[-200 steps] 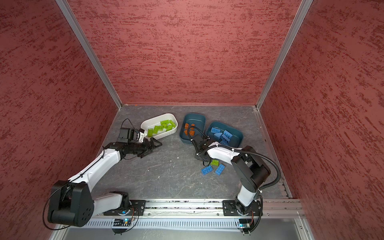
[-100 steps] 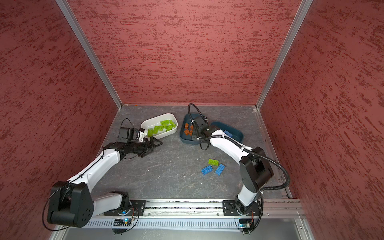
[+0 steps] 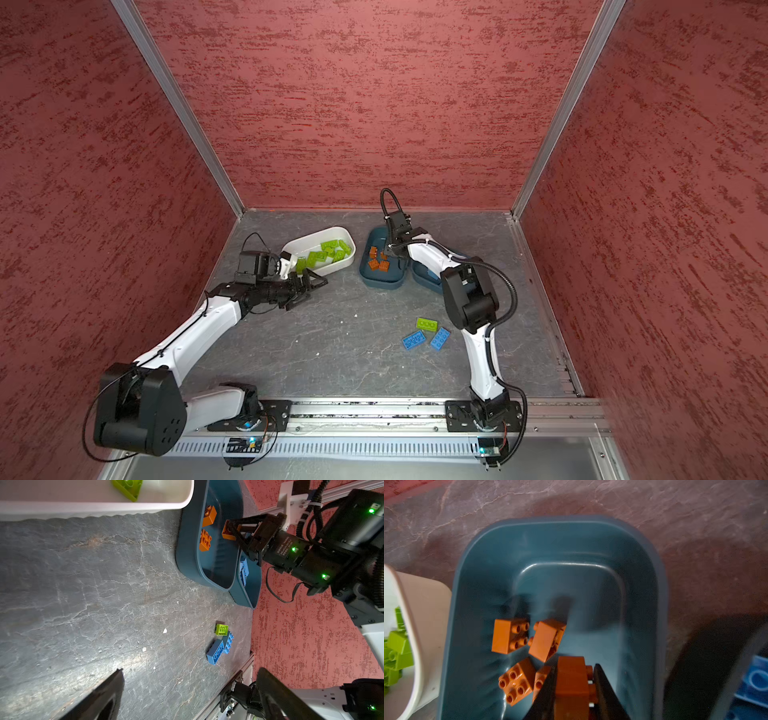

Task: Sort the legos into containers by color
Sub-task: 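Carry the orange-brown brick into the nearer teal tub and release it, then move the right gripper to the loose bricks and grasp a blue brick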

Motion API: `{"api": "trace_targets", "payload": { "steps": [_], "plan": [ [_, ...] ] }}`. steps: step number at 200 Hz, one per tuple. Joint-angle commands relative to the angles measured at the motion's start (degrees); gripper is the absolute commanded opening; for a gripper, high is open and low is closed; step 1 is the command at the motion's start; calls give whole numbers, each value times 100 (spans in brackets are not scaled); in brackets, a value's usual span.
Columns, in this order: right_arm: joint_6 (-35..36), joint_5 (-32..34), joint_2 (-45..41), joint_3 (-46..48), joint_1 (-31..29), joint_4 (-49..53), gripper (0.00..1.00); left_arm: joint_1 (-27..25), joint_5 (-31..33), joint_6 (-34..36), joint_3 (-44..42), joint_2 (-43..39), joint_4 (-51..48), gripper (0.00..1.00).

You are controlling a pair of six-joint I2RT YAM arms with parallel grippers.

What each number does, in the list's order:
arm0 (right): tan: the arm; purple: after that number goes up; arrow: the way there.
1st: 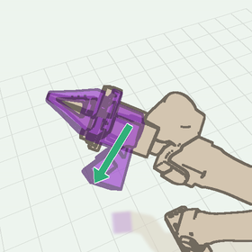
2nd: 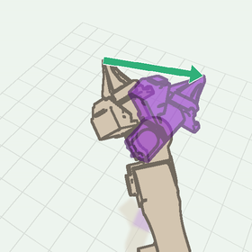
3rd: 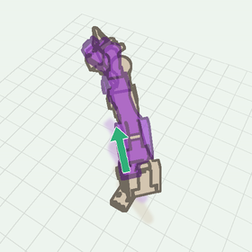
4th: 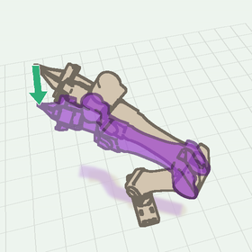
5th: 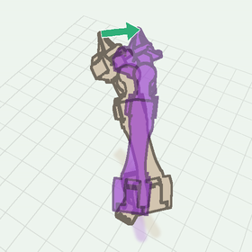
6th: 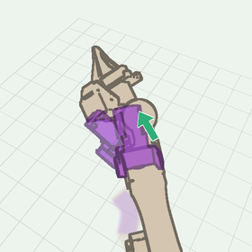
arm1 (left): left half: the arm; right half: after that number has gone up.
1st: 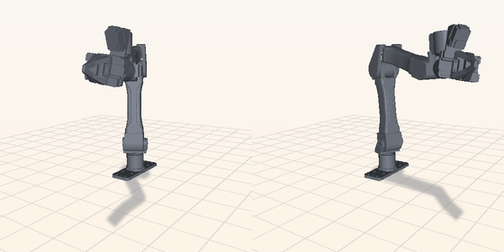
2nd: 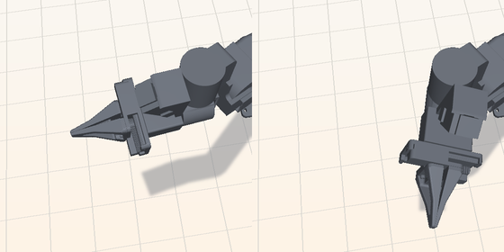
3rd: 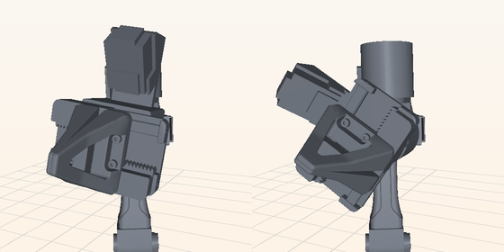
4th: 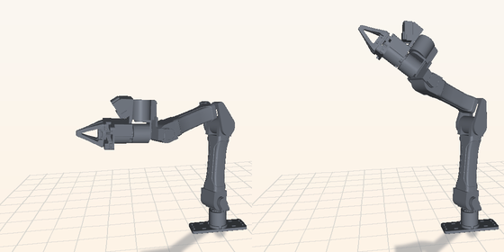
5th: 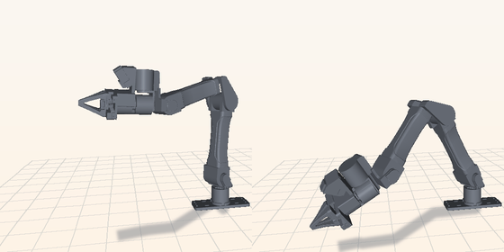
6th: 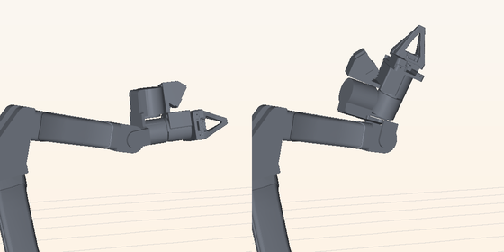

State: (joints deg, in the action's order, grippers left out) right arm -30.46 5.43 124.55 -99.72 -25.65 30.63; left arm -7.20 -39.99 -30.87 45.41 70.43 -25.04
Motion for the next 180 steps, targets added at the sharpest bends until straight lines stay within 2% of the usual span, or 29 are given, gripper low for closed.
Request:
{"api": "trace_targets", "payload": {
  "steps": [1, 16, 39, 82, 119, 145, 180],
  "plan": [
    [209, 7, 43, -346, 2, -20, 42, -33, 15, 14, 106, -45, 45, 100],
    [248, -130, -107, -221, 0, 4, 52, -34, 33, 11, 80, -56, 38, 100],
    [243, -410, -672, 376, -9, -65, 60, -30, 43, 11, 56, -41, 61, 100],
    [-273, -851, -2274, 2201, -206, -47, 72, -71, 69, 46, -11, -56, 34, 100],
    [-1625, -827, -3708, 3759, -732, 320, 85, -90, 100, 77, -95, -47, 51, 100],
    [-2734, -494, -4547, 4473, -1198, 773, 88, -97, 91, 73, -109, -30, 117, 100],
    [-4463, -191, -5201, 5157, -1761, 1236, 89, -102, 91, 173, -66, 56, 104, 100]
  ]
}}
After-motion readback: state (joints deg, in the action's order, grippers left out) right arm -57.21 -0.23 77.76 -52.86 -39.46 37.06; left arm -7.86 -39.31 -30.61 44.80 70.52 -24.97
